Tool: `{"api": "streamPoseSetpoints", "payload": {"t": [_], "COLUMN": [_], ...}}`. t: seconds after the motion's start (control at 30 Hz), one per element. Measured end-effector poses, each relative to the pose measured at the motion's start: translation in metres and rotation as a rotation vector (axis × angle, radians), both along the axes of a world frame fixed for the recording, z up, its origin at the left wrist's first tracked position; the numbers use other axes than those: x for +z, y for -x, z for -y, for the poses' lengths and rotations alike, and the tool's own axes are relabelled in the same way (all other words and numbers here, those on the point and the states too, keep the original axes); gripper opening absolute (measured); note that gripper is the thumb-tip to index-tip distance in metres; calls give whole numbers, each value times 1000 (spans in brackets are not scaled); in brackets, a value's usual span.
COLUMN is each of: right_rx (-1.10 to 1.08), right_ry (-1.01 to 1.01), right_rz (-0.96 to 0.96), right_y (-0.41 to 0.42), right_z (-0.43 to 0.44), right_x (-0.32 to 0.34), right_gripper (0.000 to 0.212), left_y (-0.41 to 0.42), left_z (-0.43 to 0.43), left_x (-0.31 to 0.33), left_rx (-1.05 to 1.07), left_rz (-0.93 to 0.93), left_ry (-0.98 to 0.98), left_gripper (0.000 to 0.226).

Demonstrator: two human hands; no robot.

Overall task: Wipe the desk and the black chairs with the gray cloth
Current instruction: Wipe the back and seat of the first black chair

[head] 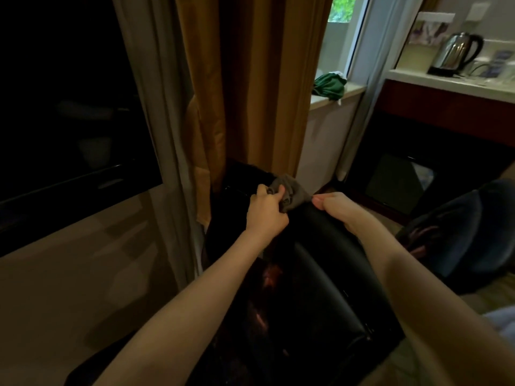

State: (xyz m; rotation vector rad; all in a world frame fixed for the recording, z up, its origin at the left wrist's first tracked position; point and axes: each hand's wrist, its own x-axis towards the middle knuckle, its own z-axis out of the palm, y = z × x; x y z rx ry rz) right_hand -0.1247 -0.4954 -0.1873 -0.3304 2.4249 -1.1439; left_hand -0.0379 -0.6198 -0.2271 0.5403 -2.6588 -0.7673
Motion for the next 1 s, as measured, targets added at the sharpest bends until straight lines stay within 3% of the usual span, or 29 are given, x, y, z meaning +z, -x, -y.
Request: {"api": "streamPoseSetpoints", "payload": {"t": [0.17, 0.4, 0.6, 0.7, 0.8, 0.87, 1.0], "right_rx": [-51, -121, -196, -235, -310, -380, -421], "right_ry": [136, 84, 123, 70, 157, 205, 263], "right_rz": [84, -130, -309, -258, -117, -40, -35], "right_y": [-4, -11, -39, -54, -82, -96, -102], "right_z": [-7, -5, -25, -62, -104, -120, -123], "right_x": [-3, -6, 2, 3, -8, -18, -29], "right_gripper": [27, 23, 31, 29, 29, 25, 14], "left_y": [-19, -57, -66, -67, -64, -62, -64], "left_z": [-26, -61, -59, -55, -52, -51, -52], "left_x": [-5, -14, 3, 4, 0, -1, 2], "left_rx": [-147, -311, -289, -284, -300, -295, -125], "left_rz": [16, 129, 229, 245, 225, 183, 16], "left_ry": [62, 83, 74, 52, 42, -25, -379], "left_gripper": [62, 53, 48, 57, 56, 53, 48]}}
